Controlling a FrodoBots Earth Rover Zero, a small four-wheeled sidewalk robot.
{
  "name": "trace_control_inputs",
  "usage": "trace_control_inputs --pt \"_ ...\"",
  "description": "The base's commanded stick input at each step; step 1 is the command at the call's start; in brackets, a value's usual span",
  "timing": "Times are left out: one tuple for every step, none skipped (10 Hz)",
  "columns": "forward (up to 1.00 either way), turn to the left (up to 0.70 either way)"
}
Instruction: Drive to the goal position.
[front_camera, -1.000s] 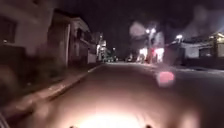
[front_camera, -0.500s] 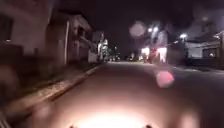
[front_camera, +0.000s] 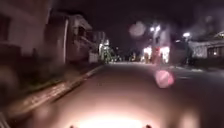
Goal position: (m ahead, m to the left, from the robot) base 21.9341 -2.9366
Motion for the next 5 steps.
trace_control_inputs --pt "0.7 0.0" --pt "0.7 0.0" --pt "0.7 0.0" --pt "0.7 0.0" --pt "0.7 0.0"
